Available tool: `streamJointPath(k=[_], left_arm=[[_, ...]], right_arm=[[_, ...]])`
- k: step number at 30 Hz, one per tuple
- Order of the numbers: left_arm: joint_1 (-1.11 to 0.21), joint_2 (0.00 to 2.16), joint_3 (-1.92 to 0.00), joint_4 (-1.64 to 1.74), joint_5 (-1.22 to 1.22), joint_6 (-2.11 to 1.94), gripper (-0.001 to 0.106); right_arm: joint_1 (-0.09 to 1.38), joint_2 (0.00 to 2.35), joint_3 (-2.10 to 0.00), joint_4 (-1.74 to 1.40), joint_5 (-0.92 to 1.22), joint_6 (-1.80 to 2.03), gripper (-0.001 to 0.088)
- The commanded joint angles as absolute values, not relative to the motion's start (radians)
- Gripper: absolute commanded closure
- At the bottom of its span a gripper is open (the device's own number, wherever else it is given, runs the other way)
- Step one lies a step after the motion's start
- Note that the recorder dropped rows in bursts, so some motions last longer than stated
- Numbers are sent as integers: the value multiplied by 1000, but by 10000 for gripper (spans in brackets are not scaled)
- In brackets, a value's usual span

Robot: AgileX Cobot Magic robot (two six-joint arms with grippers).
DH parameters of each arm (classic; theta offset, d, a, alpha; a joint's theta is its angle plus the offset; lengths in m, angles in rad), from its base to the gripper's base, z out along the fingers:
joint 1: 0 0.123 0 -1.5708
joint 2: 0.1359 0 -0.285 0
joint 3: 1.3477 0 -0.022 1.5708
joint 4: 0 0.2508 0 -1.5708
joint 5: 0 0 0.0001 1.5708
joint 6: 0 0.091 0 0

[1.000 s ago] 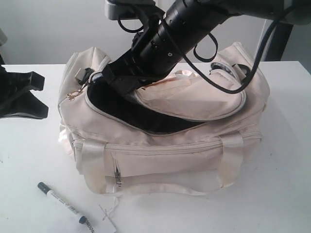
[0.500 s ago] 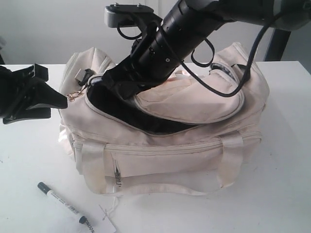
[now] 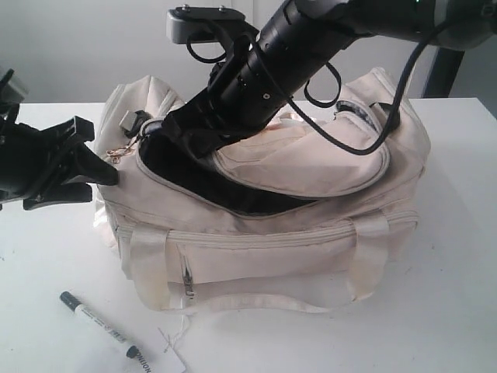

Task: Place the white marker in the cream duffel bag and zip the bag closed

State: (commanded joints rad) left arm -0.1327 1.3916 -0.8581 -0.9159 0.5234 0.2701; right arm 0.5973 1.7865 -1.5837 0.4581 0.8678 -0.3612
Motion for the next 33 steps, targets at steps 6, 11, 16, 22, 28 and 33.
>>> streamJointPath(k=[6,11,16,22,28,33], left_arm=[[-133,1396,-858,-912,520,334,1051],[-133,1396,-858,-912,523,401,1053],[-133,1396,-858,-900,548,429,1053],[-133,1396,-858,-881,568,477,1053],[-133,1396,-858,-857,568,479,1053],[-133,1396,-858,-853,568,498,1053]], right_arm=[[597,1786,-1585,441,831,-363,868],[597,1795,-1678,327,836,-370,868],[597,1891,-1813,271,896,-362,868],[561,2003,-2020,246,1015,-343,868],[496,2057,-2106,285,1057,-297,868],[464,2098,-2151,344,1014,-288,868]])
